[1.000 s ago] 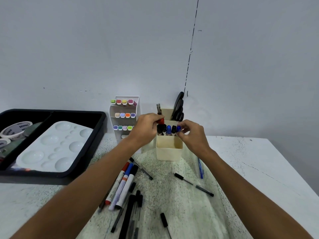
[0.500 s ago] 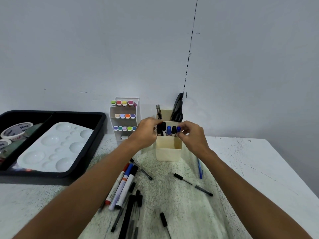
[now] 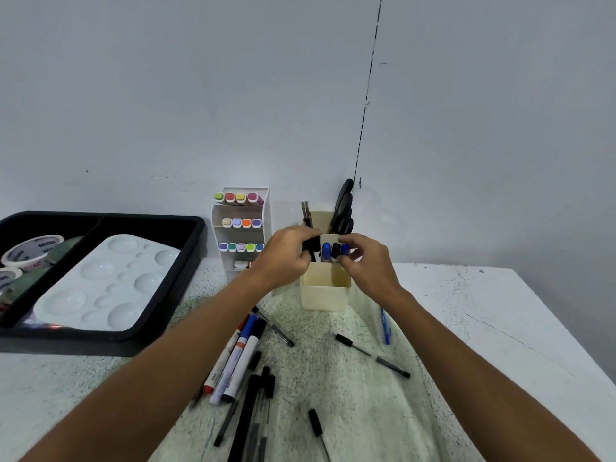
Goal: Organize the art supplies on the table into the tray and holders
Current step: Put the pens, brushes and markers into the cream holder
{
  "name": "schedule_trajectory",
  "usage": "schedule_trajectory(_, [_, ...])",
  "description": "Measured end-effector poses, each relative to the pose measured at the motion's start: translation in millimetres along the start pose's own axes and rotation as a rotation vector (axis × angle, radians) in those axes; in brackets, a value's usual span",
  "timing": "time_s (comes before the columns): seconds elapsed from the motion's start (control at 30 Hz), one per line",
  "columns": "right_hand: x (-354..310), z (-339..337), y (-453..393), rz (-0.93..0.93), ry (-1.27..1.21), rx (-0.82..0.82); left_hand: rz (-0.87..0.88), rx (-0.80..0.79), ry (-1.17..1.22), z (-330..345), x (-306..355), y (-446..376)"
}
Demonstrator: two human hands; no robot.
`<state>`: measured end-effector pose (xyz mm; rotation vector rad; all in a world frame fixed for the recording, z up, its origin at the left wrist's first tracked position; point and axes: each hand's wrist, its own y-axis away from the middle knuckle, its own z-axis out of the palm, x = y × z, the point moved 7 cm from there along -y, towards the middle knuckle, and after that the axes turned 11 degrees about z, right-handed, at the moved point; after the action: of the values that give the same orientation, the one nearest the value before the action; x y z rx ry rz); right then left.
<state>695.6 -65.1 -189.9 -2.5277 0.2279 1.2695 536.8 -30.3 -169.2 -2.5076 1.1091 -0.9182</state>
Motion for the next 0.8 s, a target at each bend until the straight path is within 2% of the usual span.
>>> schedule_trajectory(0.27, [1.1,0.9,-0.1,0.009,0.021,0.0,0.009,-0.03,-0.01,-2.0,0.7,-1.8])
schedule_trajectory(0.37, [0.0,-2.1,4.6,-0.01,0.034,0.052,0.05,0.008,-0.021,-6.0,6.9,6.6])
schedule_trajectory(0.47, [-4.8,-12.6,25.5,-0.098,0.032,0.199,0.188,0.119,-0.06,-16.2,19.4,32.5])
schedule_trajectory(0.57, [-11.7,-9.7,62.0,-0.252,0.017,0.239,0.183,0.151,-0.073,-18.9,12.8,77.7])
schedule_trajectory(0.67, [-6.1,22.2,93.5,-0.287,0.016,0.041,0.063,0.07,-0.113,-11.7,-18.8,127.4])
schedule_trajectory(0.8, [-0.9,85.8,119.3,-0.206,0.137,-0.295,-0.088,-0.097,-0.133,1.6,-66.4,178.7])
